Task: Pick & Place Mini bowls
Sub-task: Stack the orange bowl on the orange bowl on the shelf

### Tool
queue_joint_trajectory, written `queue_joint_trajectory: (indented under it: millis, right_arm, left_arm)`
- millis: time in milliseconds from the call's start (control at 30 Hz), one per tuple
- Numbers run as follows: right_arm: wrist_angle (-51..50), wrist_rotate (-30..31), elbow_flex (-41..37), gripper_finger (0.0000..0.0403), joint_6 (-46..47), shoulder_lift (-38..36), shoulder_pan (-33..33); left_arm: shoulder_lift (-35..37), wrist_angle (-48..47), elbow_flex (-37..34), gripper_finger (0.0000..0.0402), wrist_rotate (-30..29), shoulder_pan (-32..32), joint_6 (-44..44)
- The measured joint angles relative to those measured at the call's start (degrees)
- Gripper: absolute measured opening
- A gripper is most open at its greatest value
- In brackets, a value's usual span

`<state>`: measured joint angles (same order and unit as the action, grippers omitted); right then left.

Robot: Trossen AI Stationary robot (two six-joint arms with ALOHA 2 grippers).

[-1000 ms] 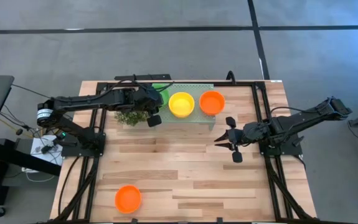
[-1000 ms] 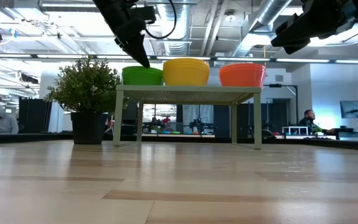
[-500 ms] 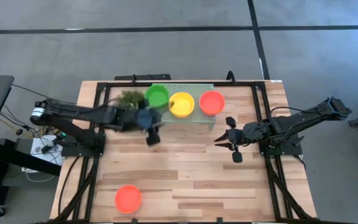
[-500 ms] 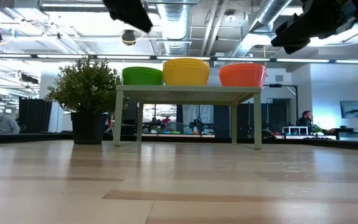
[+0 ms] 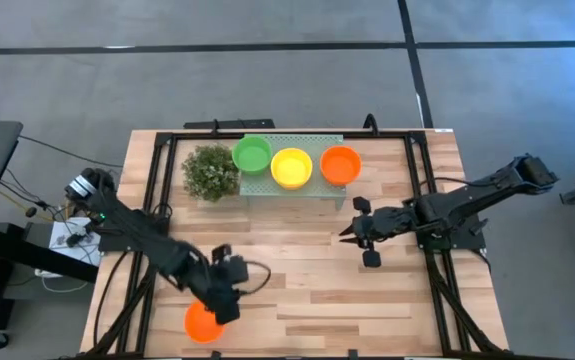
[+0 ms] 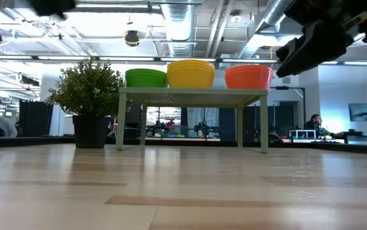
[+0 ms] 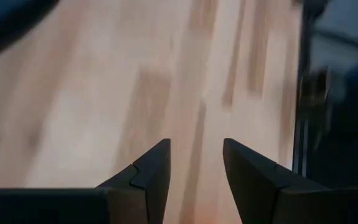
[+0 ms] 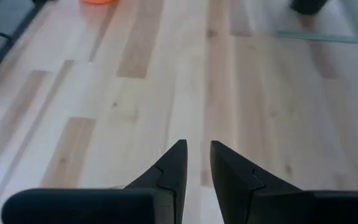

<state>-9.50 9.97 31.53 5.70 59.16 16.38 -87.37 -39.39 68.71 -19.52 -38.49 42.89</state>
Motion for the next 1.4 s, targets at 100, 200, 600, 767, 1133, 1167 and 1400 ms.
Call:
queue_joint_trajectory:
  millis: [100, 200, 600, 767, 1133, 1167, 1400]
  right_arm:
    - [3.31, -3.7, 0.0, 0.0066, -0.07, 1.56, 0.0]
    - [7.38, -7.55, 0.0, 0.0066, -0.22, 2.12, 0.01]
    - [16.0, -10.03, 0.0, 0.0066, -7.65, 1.94, 0.02]
    - [15.98, -10.03, 0.0, 0.0066, -7.79, 1.96, 0.02]
    - [16.79, -10.01, 0.0, 0.0066, -7.8, 1.96, 0.0]
    - [17.42, -10.03, 0.0, 0.0066, -8.23, 2.03, 0.0]
    - [25.39, -10.05, 0.0, 0.0066, -21.99, 6.28, 1.05]
  left_arm:
    - [-3.12, -4.82, -0.02, 0.0147, 4.06, -1.88, 8.47]
    - [-5.44, -9.59, -0.07, 0.0147, 9.94, -2.69, 15.88]
    - [-9.55, -13.69, -2.1, 0.0147, 16.81, -3.9, 19.13]
    - [-9.56, -13.51, -5.9, 0.0147, 20.71, -3.92, 19.14]
    - [-9.55, -12.47, -11.3, 0.0086, 23.71, -3.62, 18.54]
    - [-9.55, -12.3, -11.3, 0.0062, 24.2, -3.4, 18.61]
    - [-6.45, -10.29, -10.56, 0.001, 20.58, 0.82, 20.35]
